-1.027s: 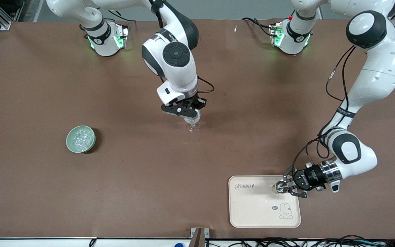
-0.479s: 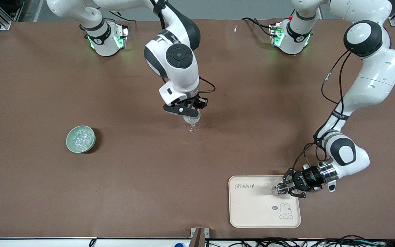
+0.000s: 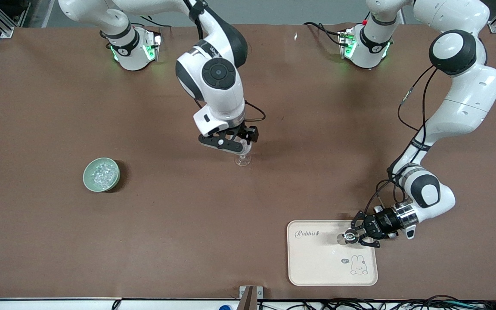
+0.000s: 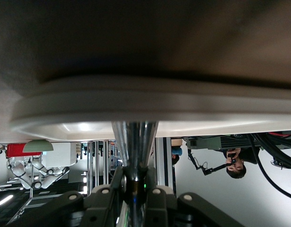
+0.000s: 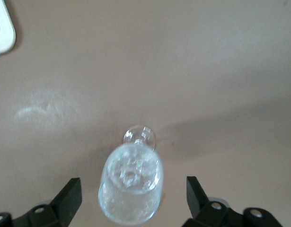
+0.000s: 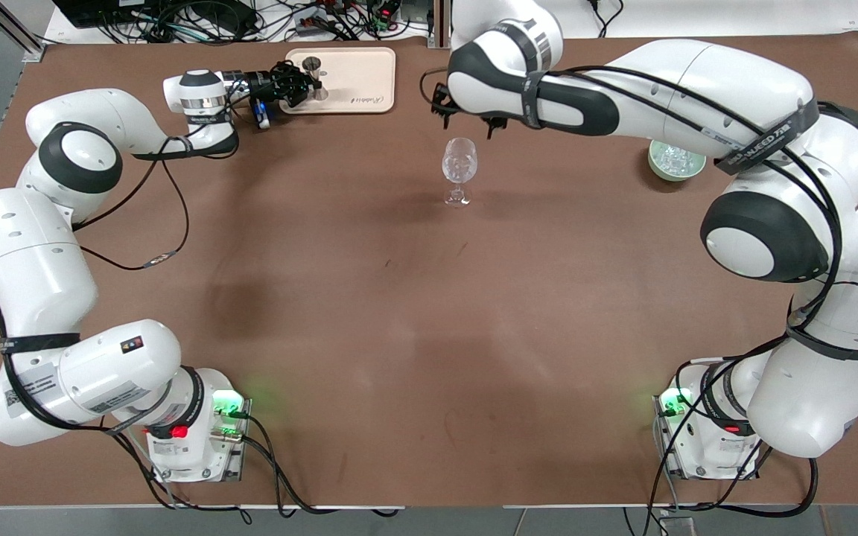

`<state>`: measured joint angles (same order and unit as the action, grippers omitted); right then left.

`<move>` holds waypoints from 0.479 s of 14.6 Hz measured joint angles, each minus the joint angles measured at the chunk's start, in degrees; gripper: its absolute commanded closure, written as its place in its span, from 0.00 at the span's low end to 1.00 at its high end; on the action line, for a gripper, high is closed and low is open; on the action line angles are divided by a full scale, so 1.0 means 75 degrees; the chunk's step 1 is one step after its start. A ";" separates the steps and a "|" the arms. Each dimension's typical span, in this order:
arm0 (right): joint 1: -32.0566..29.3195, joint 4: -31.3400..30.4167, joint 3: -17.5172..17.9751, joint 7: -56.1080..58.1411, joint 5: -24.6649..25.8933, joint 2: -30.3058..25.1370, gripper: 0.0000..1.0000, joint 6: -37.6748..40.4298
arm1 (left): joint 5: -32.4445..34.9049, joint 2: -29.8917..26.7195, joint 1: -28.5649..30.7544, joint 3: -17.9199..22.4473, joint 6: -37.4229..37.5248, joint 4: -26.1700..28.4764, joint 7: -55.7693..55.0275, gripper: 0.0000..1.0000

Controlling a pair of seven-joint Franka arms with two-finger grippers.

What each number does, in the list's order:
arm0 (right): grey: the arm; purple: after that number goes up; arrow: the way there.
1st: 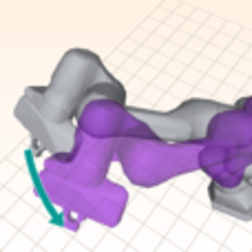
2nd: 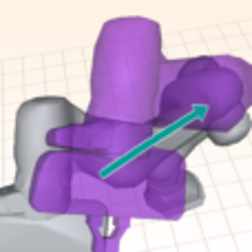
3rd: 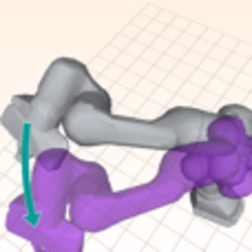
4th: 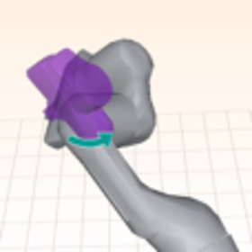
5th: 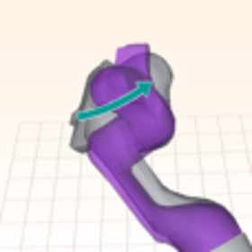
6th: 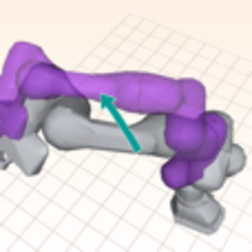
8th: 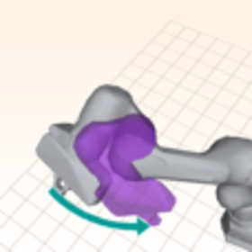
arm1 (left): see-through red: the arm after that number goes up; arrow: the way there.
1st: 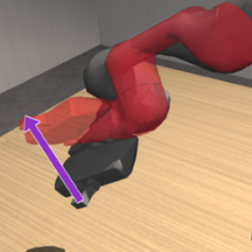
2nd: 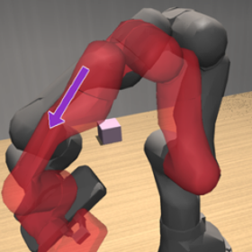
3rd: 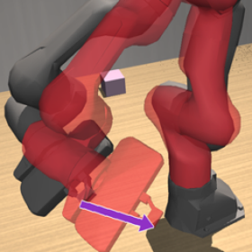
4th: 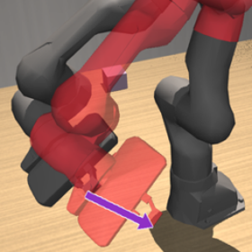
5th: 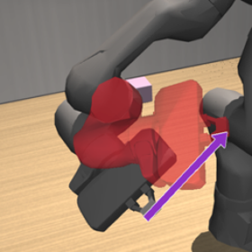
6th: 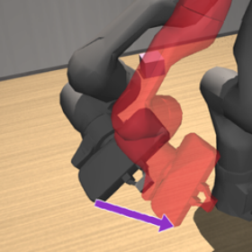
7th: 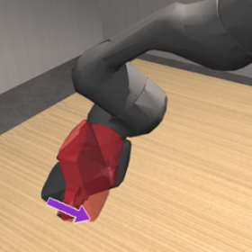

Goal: Pour wine and add ice with both arms
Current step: 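Drop the ice with the right gripper while the left gripper sets down the jigger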

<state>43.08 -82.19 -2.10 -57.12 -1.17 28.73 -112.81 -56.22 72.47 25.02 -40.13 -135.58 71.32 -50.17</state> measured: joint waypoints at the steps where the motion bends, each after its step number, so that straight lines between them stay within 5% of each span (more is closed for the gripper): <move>1: -0.0151 0.0034 -0.0023 0.0173 0.0132 -0.0083 0.00 0.0015 | 0.0000 0.0000 0.0000 0.0010 0.0000 -0.0005 0.0003 0.92; 6: -0.1590 0.0019 -0.0096 0.2282 0.0240 -0.0956 0.00 0.0527 | -0.0002 0.0001 0.0007 0.0043 0.0000 -0.0031 0.0008 0.00; 7: -0.1940 -0.0050 -0.0105 0.2712 0.0278 -0.1158 0.00 0.0575 | -0.0002 0.0001 0.0005 0.0060 0.0000 -0.0032 0.0009 0.00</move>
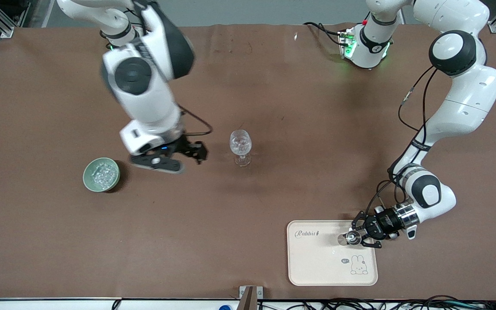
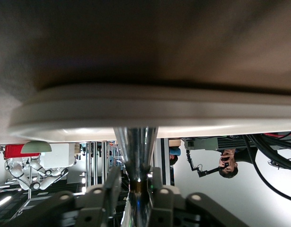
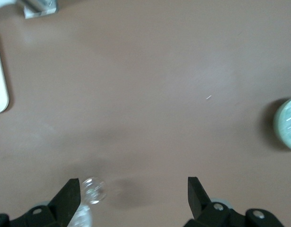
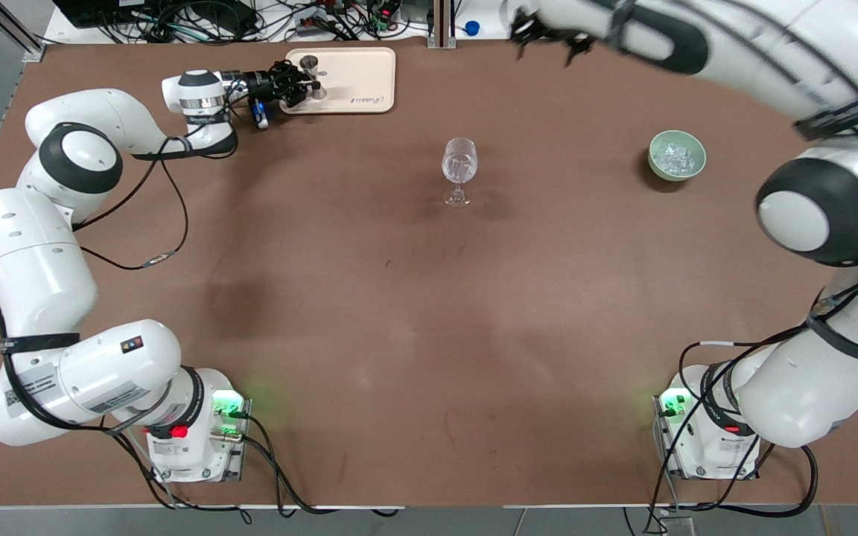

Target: Pour wine and add ice with both arms

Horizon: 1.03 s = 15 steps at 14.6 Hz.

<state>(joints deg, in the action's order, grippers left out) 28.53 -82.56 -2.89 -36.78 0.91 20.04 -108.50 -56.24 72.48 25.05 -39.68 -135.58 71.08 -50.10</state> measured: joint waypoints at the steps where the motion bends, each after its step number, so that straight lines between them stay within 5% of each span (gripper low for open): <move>1: -0.0351 -0.0117 -0.0005 0.0425 0.0053 -0.0205 0.00 0.0019 | 0.0000 0.0000 0.0001 0.0011 0.0000 -0.0006 0.0007 0.00; 6: -0.1806 -0.1386 -0.0012 0.2062 0.0348 -0.1476 0.00 0.0034 | 0.0554 -0.0304 0.0098 0.0139 0.0062 -0.0147 0.0150 0.00; 10: -0.2947 -0.2540 -0.0010 0.3633 0.0441 -0.2852 0.00 0.0331 | 0.3338 -0.1370 0.0495 0.0230 0.1258 -0.0127 0.0033 0.00; 15: -0.3591 -0.1772 0.0006 0.4493 0.0438 -0.3391 0.00 0.1742 | 0.6516 -0.3097 0.0825 0.0115 0.3304 -0.0128 0.0022 0.00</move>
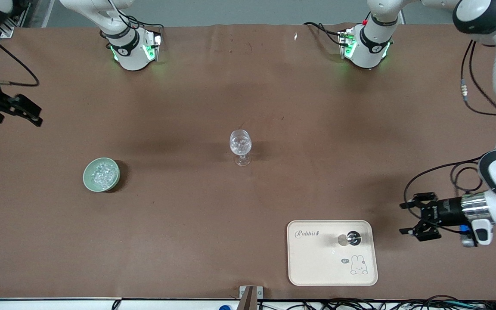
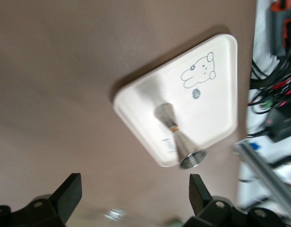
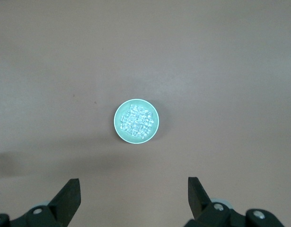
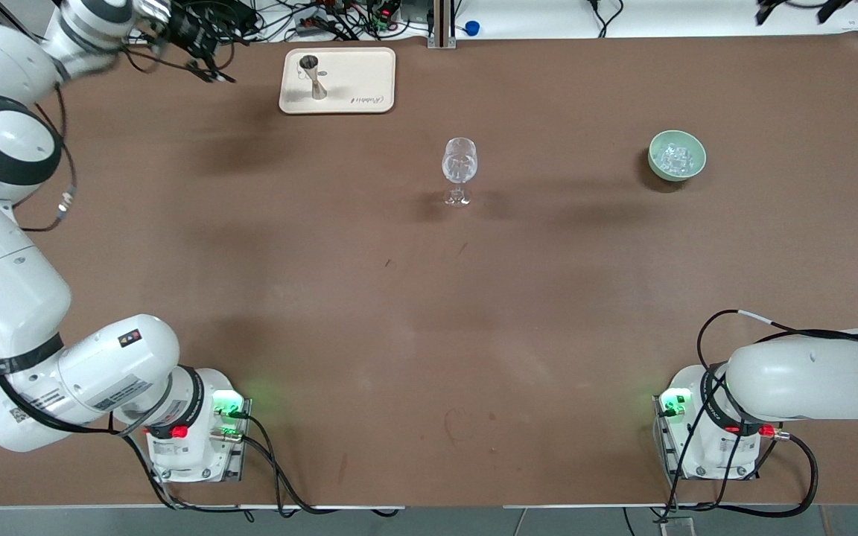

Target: Pour wine and add ice with both arms

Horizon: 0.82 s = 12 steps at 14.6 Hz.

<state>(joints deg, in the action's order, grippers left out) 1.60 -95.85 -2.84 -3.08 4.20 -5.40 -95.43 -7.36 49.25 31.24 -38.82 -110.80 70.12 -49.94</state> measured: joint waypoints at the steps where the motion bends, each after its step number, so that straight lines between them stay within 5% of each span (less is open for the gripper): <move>1: -0.0064 0.0325 0.0008 0.0139 -0.0038 -0.0001 0.00 0.0276 | 0.0454 -0.0417 -0.0053 -0.0023 0.0306 0.0005 0.0004 0.00; 6: -0.0493 0.1082 0.0009 0.0637 -0.0608 0.0001 0.00 0.1099 | 0.2254 -0.2295 -0.0294 -0.0292 0.1539 0.0059 0.1128 0.00; 12: -0.0502 0.1488 0.0050 0.0703 -0.0577 0.0490 0.00 0.1340 | 0.2485 -0.3771 -0.0584 0.0033 0.2966 0.0108 0.3978 0.00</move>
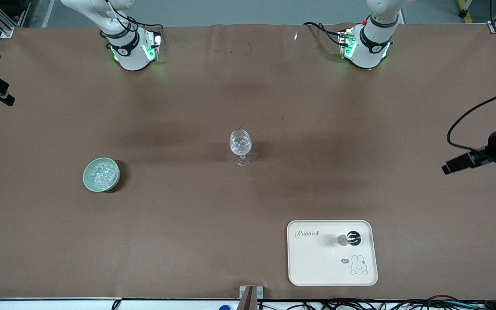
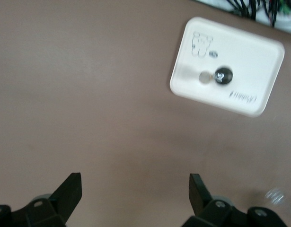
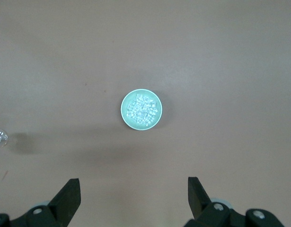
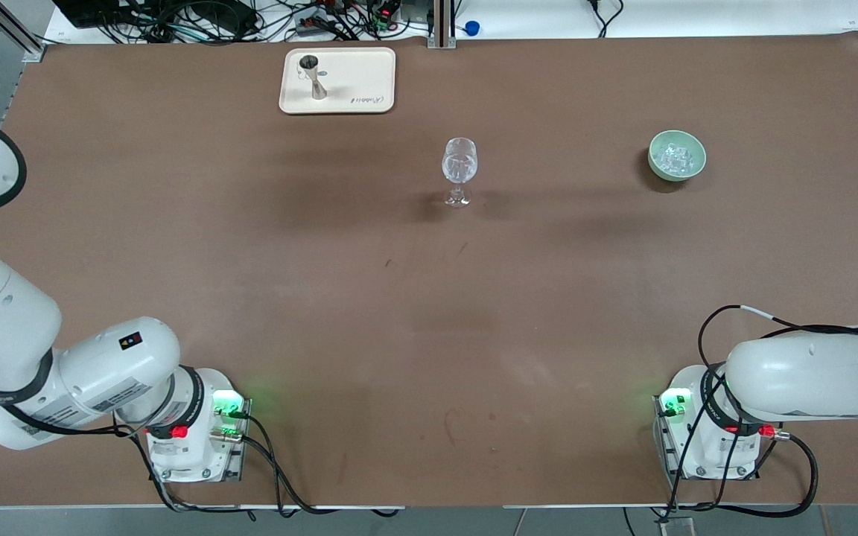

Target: Pour wine and add ice with both arms

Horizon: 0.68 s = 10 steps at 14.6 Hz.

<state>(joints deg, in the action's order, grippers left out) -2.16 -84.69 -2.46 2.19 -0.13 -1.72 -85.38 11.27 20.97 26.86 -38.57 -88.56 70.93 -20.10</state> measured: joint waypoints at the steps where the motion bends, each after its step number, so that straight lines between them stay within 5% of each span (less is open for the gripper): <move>1: 0.0002 0.0101 0.0017 0.0013 0.0041 0.0085 0.00 0.0001 | -0.0060 -0.0293 -0.0400 0.0443 0.0233 0.0038 0.0352 0.00; 6: 0.0003 0.0198 0.0049 0.0046 0.0074 0.0274 0.01 0.0003 | -0.1259 -0.1980 -0.2615 0.3033 0.0492 0.1113 0.1408 0.00; 10: 0.0003 0.0192 0.0063 0.0065 0.0074 0.0325 0.02 0.0008 | -0.1364 -0.2970 -0.3110 0.3538 0.0452 0.2234 0.1616 0.00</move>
<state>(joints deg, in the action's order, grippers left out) -2.14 -83.25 -1.99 2.68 0.42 0.71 -85.32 1.04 -1.31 3.54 -12.04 -85.17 87.69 -7.98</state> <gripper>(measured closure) 0.018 0.000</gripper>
